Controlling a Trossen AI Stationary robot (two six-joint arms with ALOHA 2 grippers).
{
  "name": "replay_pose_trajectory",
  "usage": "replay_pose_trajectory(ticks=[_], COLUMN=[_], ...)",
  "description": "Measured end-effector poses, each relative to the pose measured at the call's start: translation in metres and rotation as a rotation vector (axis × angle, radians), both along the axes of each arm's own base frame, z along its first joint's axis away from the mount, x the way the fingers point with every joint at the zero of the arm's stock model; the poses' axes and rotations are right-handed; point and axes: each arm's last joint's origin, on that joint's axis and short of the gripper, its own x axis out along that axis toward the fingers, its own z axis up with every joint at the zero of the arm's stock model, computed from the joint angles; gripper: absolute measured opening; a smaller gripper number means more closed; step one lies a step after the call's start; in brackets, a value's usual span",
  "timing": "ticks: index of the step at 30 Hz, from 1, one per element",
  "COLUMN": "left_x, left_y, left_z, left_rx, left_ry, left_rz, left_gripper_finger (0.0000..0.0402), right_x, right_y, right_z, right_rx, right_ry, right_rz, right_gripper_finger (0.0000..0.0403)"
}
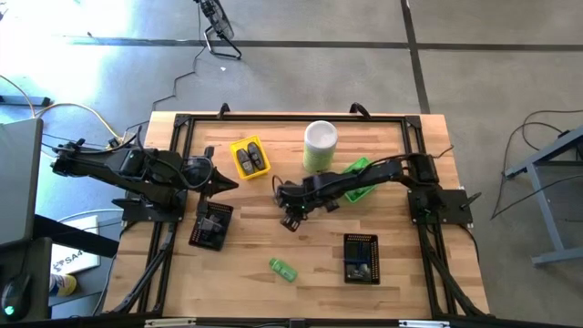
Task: Pick & Place Travel size toiletries
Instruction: Put the shave cream into the left black bin
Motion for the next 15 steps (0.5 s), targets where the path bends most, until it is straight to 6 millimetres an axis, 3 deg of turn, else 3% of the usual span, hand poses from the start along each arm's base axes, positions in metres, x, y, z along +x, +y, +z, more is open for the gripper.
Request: replay_pose_trajectory(ticks=[3,7,15], left_x=[0.0,0.0,0.0], left_y=[0.0,0.0,0.0], left_z=[0.0,0.0,0.0], left_rx=[-0.01,-0.019,-0.055], left_ry=[0.0,-0.001,-0.005], left_rz=[0.003,0.006,0.017], left_gripper_finger=[0.0006,0.0006,0.0006], right_x=[-0.003,-0.007,-0.004], right_y=[0.005,0.013,0.015], right_z=[0.012,0.033,0.048], right_rx=[0.0,-0.011,0.022], right_ry=[-0.034,-0.103,-0.211], right_rz=[0.018,0.069,0.034], right_gripper_finger=[0.0155,0.0121,0.0049])
